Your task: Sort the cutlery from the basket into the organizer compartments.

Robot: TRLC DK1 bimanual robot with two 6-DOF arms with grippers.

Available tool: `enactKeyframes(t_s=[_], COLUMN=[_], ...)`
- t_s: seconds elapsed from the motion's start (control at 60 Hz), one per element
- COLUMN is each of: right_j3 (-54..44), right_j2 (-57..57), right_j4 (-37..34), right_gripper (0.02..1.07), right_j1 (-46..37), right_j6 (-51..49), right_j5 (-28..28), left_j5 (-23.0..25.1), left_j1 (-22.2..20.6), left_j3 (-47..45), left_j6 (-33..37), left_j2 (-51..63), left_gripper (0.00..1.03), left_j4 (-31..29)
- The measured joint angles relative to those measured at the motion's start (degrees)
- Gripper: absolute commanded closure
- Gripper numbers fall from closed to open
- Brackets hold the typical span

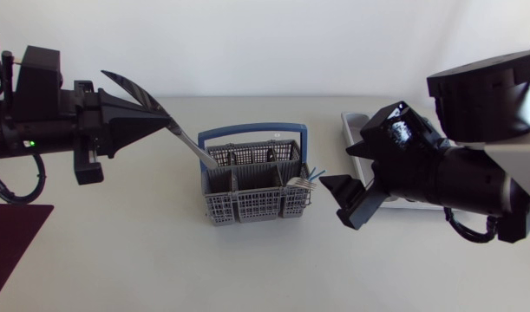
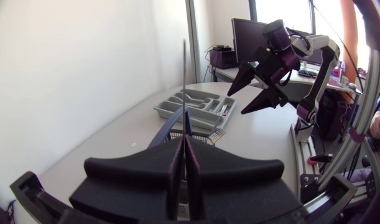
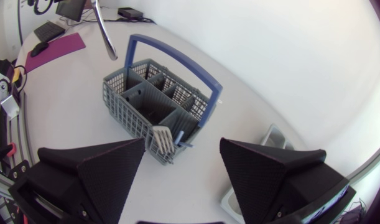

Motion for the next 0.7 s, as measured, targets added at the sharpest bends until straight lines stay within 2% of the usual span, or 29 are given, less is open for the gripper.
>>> enactKeyframes(t_s=[0.15, 0.267, 0.5, 0.7], right_j3=[1.7, 3.6, 4.2, 4.5], right_j2=[0.0, 1.2, 5.6, 9.8], right_j4=[-1.8, -2.2, -2.3, -1.3], right_gripper=[0.20, 0.08, 0.09, 0.12], right_j1=[6.0, 7.3, 8.0, 8.9], right_j6=[-0.8, -1.3, -3.1, -4.2], right_j5=[-1.7, -5.7, -15.0, -18.1], left_j5=[3.5, 6.9, 11.0, 13.1], left_j1=[0.0, 0.0, -1.3, -4.5], left_j3=[0.0, 0.0, 0.0, -0.5], left_j6=[-1.0, -1.2, -1.2, -1.4], left_j2=[-1.6, -1.9, -1.9, -0.4], left_gripper=[1.00, 1.00, 1.00, 1.00], left_j4=[-4.6, -6.3, -6.4, -6.4])
